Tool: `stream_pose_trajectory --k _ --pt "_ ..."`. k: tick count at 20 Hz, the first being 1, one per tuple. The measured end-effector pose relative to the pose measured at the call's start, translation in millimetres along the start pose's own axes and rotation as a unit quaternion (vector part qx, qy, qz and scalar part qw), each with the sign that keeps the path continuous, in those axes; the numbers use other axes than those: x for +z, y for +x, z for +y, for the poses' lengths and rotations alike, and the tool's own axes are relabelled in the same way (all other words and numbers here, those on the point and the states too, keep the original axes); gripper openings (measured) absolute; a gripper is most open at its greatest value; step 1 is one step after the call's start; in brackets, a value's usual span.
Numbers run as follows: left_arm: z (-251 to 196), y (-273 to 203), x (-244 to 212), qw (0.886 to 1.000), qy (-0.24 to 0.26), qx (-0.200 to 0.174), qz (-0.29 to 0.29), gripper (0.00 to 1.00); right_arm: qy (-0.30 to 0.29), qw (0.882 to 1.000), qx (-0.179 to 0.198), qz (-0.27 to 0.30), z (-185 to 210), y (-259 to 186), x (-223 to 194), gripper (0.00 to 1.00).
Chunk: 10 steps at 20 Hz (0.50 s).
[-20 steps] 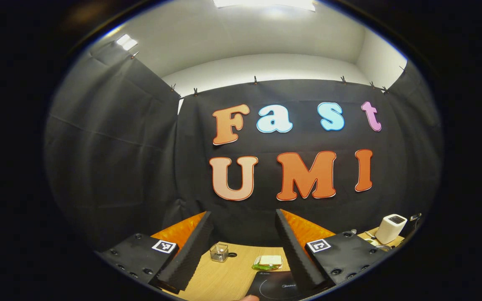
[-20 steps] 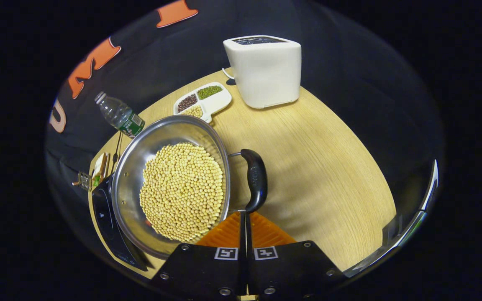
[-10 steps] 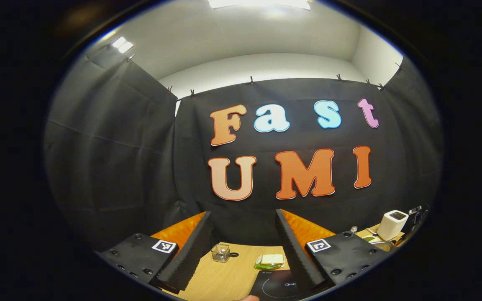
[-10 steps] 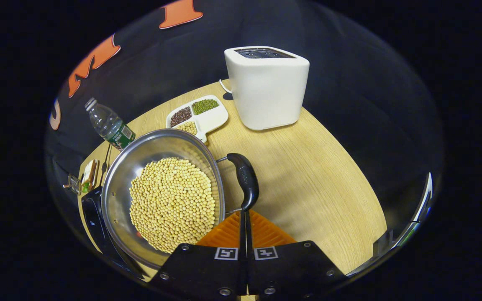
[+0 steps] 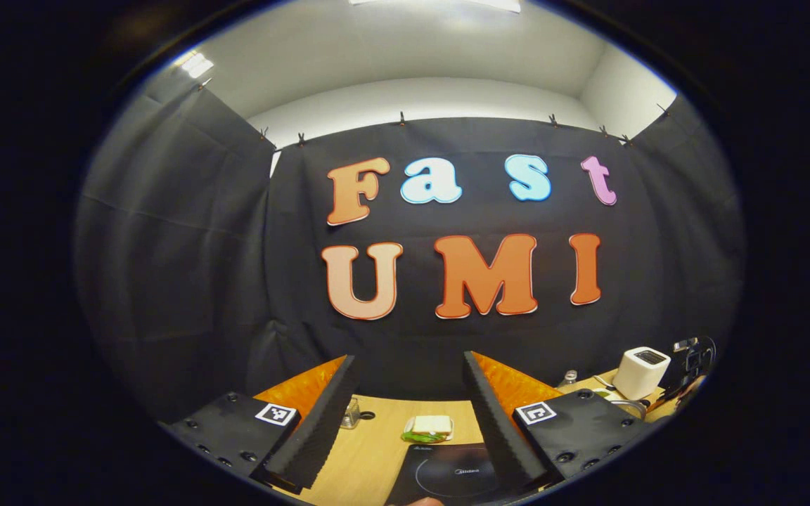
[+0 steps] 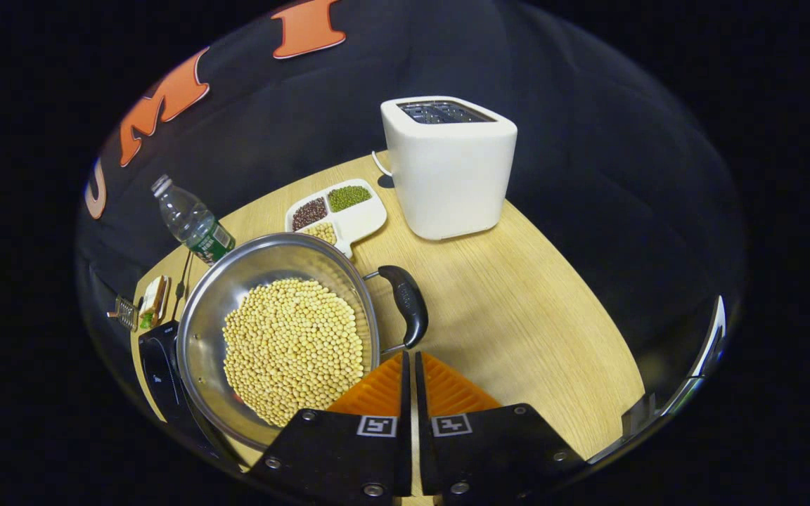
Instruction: First push the handle of the pot to place it horizontally, then grasp the pot with both hands and set it on the induction cooktop.
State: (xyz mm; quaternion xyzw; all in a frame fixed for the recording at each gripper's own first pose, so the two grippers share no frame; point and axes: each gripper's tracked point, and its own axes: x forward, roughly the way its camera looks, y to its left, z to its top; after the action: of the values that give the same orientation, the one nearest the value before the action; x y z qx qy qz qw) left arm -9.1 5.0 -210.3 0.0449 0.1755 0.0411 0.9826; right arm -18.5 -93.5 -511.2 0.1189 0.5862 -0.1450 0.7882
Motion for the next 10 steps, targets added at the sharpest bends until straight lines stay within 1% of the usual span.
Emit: stream_pose_trajectory --k 1,2,3,4,6,7,8,9,10 --pt "-9.5 4.7 -7.3 1.000 0.008 -0.008 0.010 0.99 -0.004 1.000 0.006 -0.005 3.4 -7.5 2.6 0.06" --pt "-16.2 9.9 -13.3 1.000 0.017 -0.012 0.017 0.99 -0.009 1.000 0.013 -0.010 7.4 -15.4 4.6 0.11" --pt "-26.5 13.7 -19.2 0.999 0.023 -0.019 0.025 0.99 -0.015 1.000 0.020 -0.017 11.4 -23.6 7.9 0.13" --pt "-38.8 17.5 -26.9 0.999 0.022 -0.030 0.034 0.99 -0.019 0.999 0.029 -0.024 13.7 -33.7 6.5 0.17" --pt "-66.7 22.7 -47.7 0.996 0.014 -0.059 0.061 0.98 -0.027 0.998 0.046 -0.036 23.2 -46.3 10.1 0.20" --pt "-82.4 25.0 -61.6 0.994 0.010 -0.076 0.077 0.96 -0.032 0.997 0.051 -0.039 26.4 -51.4 10.4 0.24" --pt "-95.5 28.4 -73.3 0.991 0.010 -0.090 0.094 0.96 -0.039 0.997 0.057 -0.040 29.3 -55.2 9.7 0.34" --pt "-107.1 32.8 -86.2 0.988 0.013 -0.104 0.112 0.99 -0.047 0.996 0.060 -0.041 32.0 -58.2 9.0 0.41" --pt "-120.3 36.2 -98.9 0.985 0.016 -0.117 0.129 0.98 -0.057 0.996 0.061 -0.044 32.4 -58.9 8.8 0.46"
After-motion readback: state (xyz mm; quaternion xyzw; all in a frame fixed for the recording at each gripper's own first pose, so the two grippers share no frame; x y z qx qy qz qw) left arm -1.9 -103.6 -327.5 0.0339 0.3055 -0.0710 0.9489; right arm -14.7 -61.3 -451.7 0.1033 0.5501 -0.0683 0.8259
